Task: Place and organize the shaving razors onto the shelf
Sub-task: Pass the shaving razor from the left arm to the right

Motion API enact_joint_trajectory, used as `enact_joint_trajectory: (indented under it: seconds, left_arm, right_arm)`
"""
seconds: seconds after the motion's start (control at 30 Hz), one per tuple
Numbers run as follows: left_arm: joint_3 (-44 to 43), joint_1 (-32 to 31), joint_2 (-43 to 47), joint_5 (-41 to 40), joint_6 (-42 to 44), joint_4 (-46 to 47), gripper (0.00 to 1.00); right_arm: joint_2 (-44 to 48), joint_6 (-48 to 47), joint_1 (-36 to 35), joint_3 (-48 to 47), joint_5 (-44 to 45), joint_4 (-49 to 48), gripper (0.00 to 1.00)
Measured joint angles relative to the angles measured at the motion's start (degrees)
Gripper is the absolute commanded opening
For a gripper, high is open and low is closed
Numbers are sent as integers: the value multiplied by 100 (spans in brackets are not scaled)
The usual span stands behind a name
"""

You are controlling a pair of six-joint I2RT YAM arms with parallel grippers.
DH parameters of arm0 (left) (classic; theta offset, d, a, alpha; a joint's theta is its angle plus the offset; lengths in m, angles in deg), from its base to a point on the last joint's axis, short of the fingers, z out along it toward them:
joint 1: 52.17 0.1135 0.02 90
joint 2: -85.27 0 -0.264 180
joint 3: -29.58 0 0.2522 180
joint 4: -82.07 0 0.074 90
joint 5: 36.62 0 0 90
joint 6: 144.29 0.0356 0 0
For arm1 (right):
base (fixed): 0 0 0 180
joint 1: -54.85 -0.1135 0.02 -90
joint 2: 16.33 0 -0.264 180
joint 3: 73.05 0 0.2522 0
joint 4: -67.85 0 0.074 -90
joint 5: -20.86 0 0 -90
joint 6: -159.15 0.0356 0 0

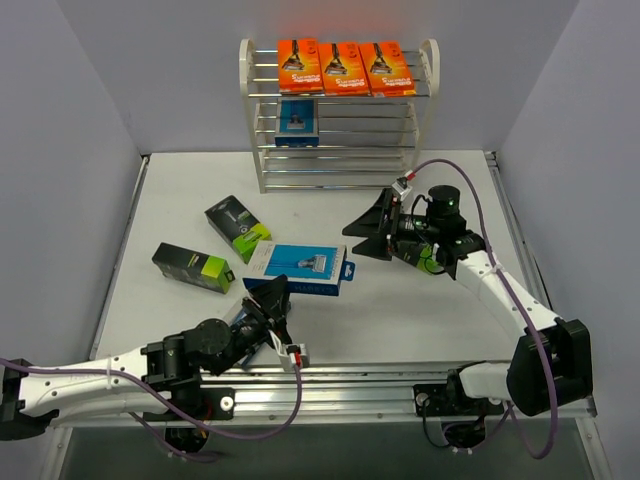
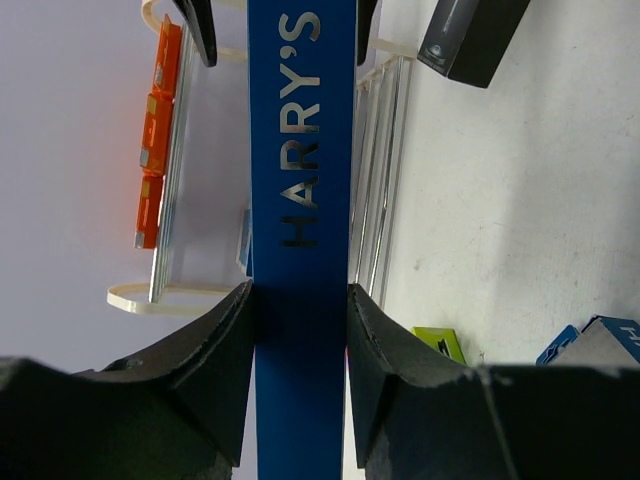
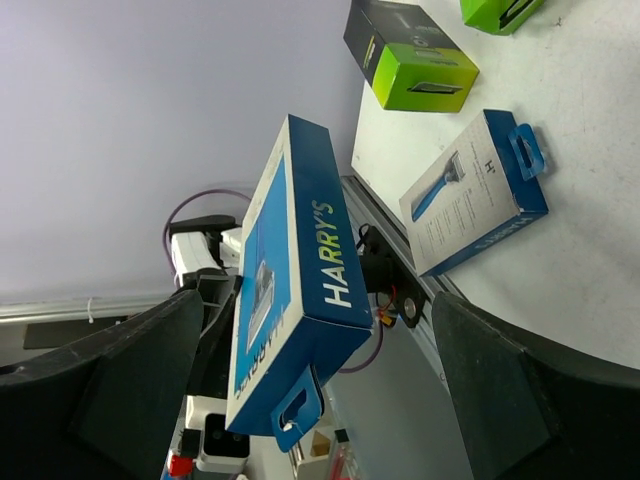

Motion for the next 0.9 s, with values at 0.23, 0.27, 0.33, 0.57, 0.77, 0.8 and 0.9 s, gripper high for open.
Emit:
enact_joint_trajectory:
  seconds: [0.23,0.27,0.33,0.57,0.77,0.8,0.9]
  left_arm:
    - [96,-15,-24,15,227,313,2]
    - [103,-22,-35,13,260,376,2]
    - [111,-33,-74,15,332,481,2]
    - [136,-66,-142,20,413,627,2]
    - [238,-74,-136,15,474,691,2]
    - [258,-74,-122,17,479,710,2]
    - [275,-87,-72,15,494,737,2]
  right_arm:
    - [0,205,-7,175,-83,-385,89]
    - [0,240,-13,214,-96,-415,89]
    - [0,297,-59,280,-129,-479,87]
    - [4,424,-284,321,-273,-761,66]
    - [37,608,-348,409,-367,-1054,48]
    - [39,612,-348,428,-372,-1080,46]
    - [39,673,-348,481,-378,-1156,33]
